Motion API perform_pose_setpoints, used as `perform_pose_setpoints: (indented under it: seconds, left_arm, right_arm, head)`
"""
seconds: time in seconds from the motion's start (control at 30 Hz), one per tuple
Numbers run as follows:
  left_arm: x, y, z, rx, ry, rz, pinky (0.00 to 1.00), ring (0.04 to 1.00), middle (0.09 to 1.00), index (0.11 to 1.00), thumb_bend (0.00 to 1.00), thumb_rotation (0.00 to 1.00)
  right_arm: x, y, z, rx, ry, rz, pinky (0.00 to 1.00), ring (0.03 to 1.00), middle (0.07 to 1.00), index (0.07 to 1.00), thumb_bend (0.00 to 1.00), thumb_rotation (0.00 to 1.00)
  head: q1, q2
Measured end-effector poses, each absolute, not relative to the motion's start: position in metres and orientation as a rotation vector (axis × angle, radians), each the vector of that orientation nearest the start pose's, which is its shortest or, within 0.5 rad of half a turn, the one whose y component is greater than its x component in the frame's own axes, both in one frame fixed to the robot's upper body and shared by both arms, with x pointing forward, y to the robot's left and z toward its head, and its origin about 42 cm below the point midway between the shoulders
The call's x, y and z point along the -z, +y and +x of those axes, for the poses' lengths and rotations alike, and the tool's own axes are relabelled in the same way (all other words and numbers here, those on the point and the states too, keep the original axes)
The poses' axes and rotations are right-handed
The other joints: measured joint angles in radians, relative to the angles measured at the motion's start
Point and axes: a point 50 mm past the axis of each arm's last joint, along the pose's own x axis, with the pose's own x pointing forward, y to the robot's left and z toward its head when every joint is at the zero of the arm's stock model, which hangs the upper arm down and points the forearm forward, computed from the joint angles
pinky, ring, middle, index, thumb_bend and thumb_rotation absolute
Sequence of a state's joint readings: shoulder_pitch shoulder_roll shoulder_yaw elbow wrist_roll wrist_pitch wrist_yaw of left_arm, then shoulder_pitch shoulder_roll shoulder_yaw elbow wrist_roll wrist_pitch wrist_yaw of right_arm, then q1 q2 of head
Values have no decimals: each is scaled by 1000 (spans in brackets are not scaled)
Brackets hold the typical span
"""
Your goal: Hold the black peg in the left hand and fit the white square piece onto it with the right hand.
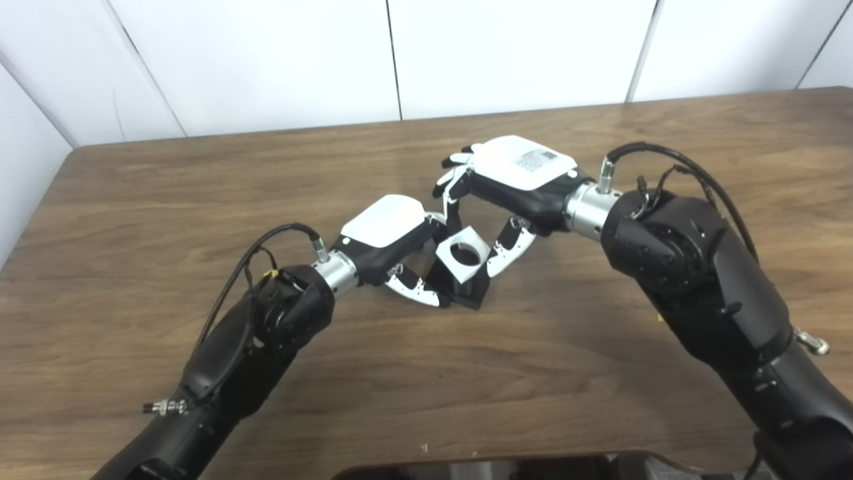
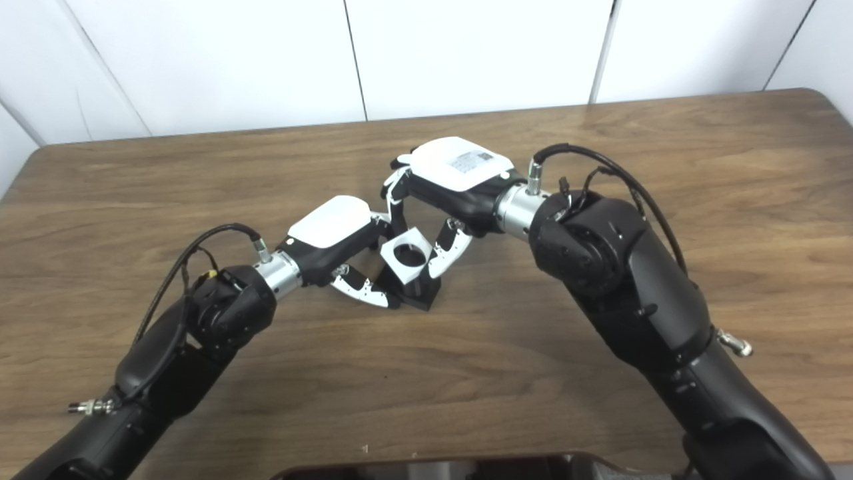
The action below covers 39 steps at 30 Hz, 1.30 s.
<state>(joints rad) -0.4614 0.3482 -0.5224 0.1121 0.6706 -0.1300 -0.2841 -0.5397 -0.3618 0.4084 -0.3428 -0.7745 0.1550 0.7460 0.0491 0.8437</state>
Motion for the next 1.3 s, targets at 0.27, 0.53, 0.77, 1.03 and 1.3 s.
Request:
perform_pose_setpoints:
  seconds: [0.27,0.53,0.77,1.03,1.3]
  left_arm:
    - [-172,155,382,748,-389,1195,565,692,742,495,519,82]
    - [-172,155,381,748,-390,1194,555,680,740,495,518,85]
    - [-172,155,380,746,-392,1192,529,659,733,495,519,83]
    - [-171,155,380,746,-392,1191,539,660,739,495,519,82]
    - [-171,155,379,744,-389,1190,544,671,737,494,520,81]
  right_arm:
    - [-288,-150,358,-727,-382,-1361,984,945,821,480,522,141]
    - [-283,-150,361,-730,-371,-1357,984,944,819,480,522,141]
    - [-281,-151,363,-723,-365,-1359,974,942,822,480,522,141]
    - [-276,-153,368,-706,-350,-1368,974,944,824,480,522,141]
    - [-273,-153,368,-710,-342,-1363,974,942,821,480,523,140]
  head:
    - [6,2]
    - [8,-2]
    - [8,0]
    - [14,5]
    - [18,8]
